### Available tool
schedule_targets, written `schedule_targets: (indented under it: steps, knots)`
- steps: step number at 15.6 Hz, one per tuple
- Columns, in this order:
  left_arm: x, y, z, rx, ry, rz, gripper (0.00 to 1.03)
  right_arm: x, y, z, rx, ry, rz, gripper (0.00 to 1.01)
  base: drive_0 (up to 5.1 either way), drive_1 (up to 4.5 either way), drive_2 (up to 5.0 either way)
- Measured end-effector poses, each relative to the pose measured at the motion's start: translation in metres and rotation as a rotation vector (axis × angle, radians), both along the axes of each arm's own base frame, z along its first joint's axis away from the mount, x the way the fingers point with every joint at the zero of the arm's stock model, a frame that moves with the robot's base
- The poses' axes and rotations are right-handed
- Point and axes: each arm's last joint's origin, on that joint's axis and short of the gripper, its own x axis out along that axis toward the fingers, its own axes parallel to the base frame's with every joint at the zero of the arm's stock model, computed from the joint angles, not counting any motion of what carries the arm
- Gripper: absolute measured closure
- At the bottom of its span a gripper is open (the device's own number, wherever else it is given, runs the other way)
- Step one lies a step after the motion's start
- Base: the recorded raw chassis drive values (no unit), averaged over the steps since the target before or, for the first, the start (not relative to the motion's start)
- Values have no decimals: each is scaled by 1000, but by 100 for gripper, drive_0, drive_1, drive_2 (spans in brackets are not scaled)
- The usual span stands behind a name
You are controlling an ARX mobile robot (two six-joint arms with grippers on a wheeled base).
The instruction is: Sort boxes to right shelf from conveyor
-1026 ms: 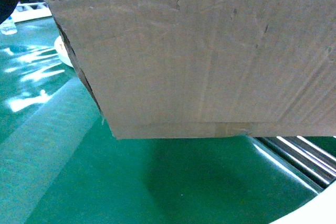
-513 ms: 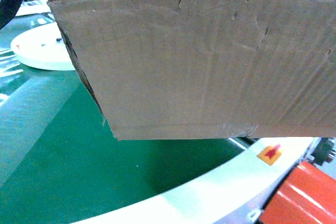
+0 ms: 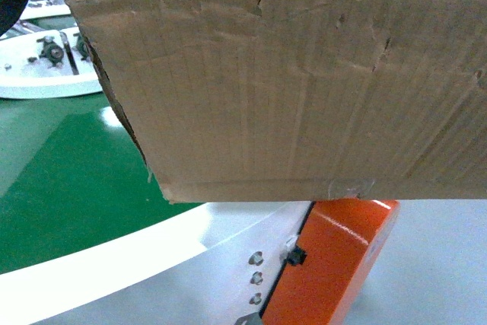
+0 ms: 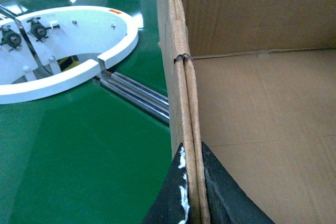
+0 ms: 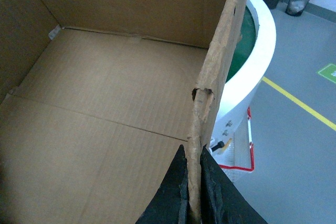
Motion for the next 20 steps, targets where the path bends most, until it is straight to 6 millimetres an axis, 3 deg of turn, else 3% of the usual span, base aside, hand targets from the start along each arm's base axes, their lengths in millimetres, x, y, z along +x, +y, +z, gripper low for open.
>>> schedule_targets:
  steps: [20]
  knots:
    - [0, 0, 0, 0, 1, 0, 101, 0, 0, 0, 0, -1, 1, 99, -150, -150, -150]
